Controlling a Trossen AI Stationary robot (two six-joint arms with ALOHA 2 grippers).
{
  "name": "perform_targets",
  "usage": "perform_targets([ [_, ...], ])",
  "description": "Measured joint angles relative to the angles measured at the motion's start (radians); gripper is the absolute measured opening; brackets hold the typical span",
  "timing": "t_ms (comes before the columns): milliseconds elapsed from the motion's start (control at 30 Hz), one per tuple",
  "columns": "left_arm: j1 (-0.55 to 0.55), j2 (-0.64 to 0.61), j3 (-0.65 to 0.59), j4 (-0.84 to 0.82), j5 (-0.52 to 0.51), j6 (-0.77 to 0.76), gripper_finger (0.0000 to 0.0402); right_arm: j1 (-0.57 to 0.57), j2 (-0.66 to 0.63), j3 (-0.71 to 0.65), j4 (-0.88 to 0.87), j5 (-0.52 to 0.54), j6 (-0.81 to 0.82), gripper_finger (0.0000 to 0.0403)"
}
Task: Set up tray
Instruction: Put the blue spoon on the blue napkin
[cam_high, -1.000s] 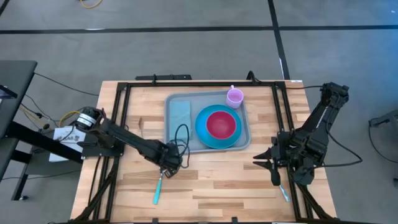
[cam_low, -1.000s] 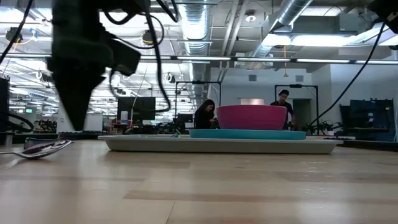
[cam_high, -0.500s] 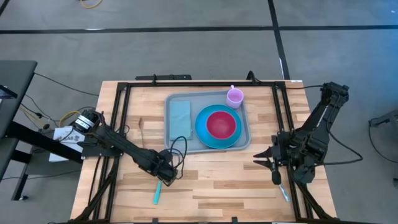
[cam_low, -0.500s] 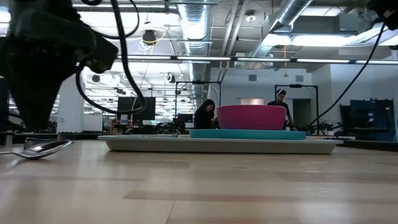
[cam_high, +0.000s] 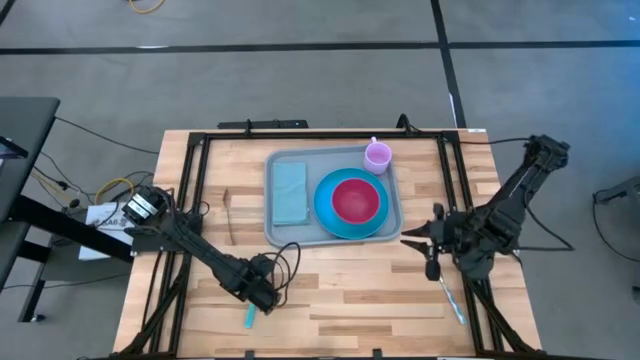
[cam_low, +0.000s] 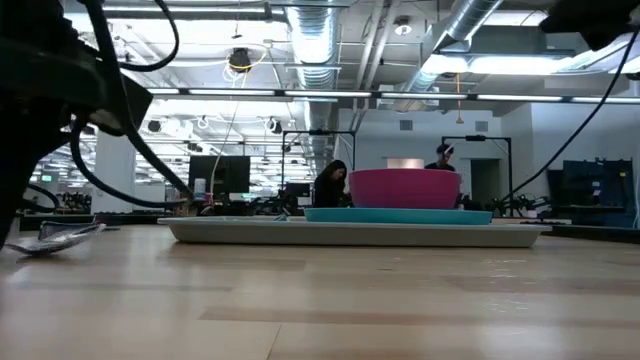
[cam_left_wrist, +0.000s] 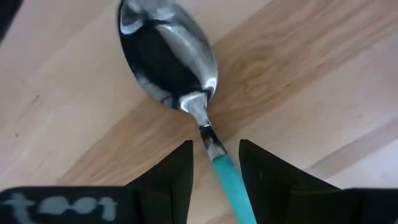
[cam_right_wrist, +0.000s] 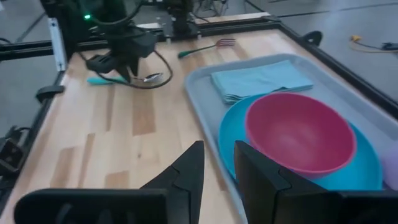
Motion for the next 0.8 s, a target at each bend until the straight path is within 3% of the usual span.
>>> perform_targets([
  [467,0.0,0.032,-0.002,0.034,-0.025,-0.023,0.0116,-0.095,0.0,0.0,-0.008,-0.074,-0.008,0.0082],
  [800,-0.001,0.038,0.016,0.017,-0.064,-0.085,0.0013,-0.095,0.001,0.001,-0.007,-0.08,-0.008,0.0082],
])
